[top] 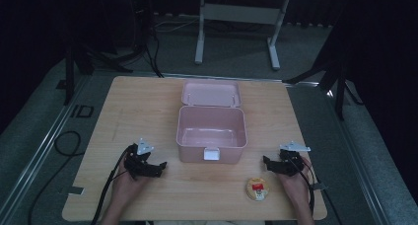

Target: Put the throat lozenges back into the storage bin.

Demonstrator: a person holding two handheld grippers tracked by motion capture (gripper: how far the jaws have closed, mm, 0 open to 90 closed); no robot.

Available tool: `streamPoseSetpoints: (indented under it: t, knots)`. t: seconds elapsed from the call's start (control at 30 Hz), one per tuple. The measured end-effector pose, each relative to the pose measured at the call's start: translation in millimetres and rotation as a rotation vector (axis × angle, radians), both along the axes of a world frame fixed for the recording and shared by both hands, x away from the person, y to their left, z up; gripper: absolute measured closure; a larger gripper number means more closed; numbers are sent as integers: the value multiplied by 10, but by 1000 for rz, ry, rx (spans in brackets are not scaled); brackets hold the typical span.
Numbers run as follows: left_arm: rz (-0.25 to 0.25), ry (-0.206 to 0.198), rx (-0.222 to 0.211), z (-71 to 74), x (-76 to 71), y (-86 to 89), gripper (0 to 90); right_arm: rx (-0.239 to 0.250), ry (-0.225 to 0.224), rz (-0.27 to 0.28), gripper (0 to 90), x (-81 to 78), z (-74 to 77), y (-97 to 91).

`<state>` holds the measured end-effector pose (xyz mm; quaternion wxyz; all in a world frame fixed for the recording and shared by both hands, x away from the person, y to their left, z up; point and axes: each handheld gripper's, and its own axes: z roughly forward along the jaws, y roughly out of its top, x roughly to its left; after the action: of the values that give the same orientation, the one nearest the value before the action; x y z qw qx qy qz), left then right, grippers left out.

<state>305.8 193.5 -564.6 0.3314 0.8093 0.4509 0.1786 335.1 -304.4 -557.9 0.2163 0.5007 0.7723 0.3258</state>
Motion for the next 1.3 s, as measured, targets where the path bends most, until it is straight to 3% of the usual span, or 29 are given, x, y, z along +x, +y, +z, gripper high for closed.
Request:
streamPoseSetpoints:
  t: [0.17,0.3,0.4,0.8,1.13,1.3]
  knots:
    - [0,0,0,0,0,0,55,-12,2,15,196,-32,56,-1]
    - [0,0,0,0,0,0,55,-46,-1,32,196,-72,143,8]
    - [1,0,-1,0,0,-1,55,-103,-8,49,196,-113,211,19]
    - [1,0,-1,-1,-1,-1,55,-188,-16,119,195,-209,513,65]
    - [0,0,-1,0,-1,0,55,-213,17,191,195,-280,697,75]
    - [0,0,0,0,-1,0,55,-201,48,216,172,-340,772,103]
